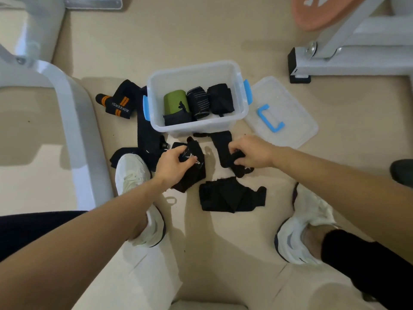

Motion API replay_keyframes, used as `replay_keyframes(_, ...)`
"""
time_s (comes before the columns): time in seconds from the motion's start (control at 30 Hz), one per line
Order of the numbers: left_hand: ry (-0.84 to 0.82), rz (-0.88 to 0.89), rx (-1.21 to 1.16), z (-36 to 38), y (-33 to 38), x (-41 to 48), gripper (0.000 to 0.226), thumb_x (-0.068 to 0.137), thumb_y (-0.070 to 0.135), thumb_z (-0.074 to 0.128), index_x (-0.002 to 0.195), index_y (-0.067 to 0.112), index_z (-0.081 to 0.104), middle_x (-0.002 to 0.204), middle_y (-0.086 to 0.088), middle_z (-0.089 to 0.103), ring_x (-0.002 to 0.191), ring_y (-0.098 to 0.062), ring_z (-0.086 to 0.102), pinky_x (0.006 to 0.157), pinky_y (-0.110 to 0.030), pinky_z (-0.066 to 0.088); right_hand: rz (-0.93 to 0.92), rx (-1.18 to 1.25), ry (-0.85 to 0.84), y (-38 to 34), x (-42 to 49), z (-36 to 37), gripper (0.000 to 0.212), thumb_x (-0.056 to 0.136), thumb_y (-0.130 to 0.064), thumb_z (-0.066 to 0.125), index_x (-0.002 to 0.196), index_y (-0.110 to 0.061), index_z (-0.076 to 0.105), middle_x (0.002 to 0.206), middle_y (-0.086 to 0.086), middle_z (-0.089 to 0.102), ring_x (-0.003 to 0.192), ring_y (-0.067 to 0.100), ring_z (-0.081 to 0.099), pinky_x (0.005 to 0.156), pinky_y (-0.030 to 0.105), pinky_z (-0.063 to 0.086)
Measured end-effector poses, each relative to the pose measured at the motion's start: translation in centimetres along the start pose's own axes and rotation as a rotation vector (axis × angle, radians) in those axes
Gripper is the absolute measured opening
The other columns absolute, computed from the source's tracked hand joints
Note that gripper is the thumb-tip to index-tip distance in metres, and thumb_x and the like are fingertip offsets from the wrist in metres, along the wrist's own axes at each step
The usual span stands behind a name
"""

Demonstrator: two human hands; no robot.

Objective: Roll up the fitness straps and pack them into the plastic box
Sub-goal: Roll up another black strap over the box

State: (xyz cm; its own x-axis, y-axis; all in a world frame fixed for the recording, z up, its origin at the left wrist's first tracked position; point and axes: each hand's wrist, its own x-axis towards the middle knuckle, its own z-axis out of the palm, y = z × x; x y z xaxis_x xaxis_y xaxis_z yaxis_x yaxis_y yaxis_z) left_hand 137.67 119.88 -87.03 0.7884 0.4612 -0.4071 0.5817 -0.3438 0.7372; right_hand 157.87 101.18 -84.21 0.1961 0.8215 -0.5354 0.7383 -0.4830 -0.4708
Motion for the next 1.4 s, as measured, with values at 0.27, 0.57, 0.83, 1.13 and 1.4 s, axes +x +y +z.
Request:
replay_keyframes(0.27,-0.195,0.115,-0.118,-6.1,10.6,-1.6,0.006,0.092,0.015,0.072,0.098,0.016,0.071,0.086,0.007,0.075,0.086,-0.007,0.072,0.082,-0.027,0.057,0.083,0.256,0.069,-2.5,-8.0,-8.7,0.016,0.091,-0.004,0.066,0.1,-0.018,0.065,0.093,-0.011,0.064,0.094,0.015,0.063,0.08,0.008,0.048)
replay_keyframes(0.57,-0.212,0.268,-0.164,-15.5,21.5,-7.2,0.013,0.093,0.015,0.073,0.105,0.014,0.074,0.091,-0.002,0.078,0.091,-0.019,0.076,0.082,-0.03,0.059,-0.059,0.645,0.325,-10.4,-16.4,-18.1,0.012,0.096,-0.015,0.067,0.09,-0.008,0.059,0.087,0.027,0.06,0.081,0.024,0.057,0.075,0.034,0.042)
replay_keyframes(0.83,-0.056,0.345,-0.142,-22.1,27.9,-9.4,0.02,0.092,0.007,0.072,0.111,0.007,0.066,0.094,-0.008,0.075,0.082,-0.017,0.074,0.077,-0.03,0.059,-0.103,0.627,0.478,-14.5,-20.8,-24.0,0.026,0.088,0.002,0.07,0.107,-0.016,0.067,0.097,0.008,0.076,0.088,0.01,0.069,0.076,0.016,0.055)
replay_keyframes(1.13,0.047,0.526,-0.076,-21.5,30.7,-7.9,0.05,0.082,0.04,0.083,0.128,0.043,0.064,0.098,0.001,0.078,0.094,-0.013,0.074,0.089,-0.033,0.059,-0.207,0.722,0.533,-15.1,-20.9,-26.4,0.014,0.098,-0.01,0.061,0.107,-0.01,0.072,0.095,0.001,0.076,0.087,0.011,0.071,0.076,0.02,0.053)
replay_keyframes(1.4,0.024,0.64,-0.143,-20.8,32.4,-6.7,0.052,0.088,0.015,0.079,0.133,0.033,0.063,0.103,0.004,0.077,0.097,-0.018,0.075,0.093,-0.04,0.059,-0.263,0.817,0.566,-15.0,-19.5,-26.0,0.02,0.099,-0.003,0.058,0.112,-0.012,0.069,0.099,0.004,0.077,0.091,0.015,0.073,0.076,0.023,0.056)
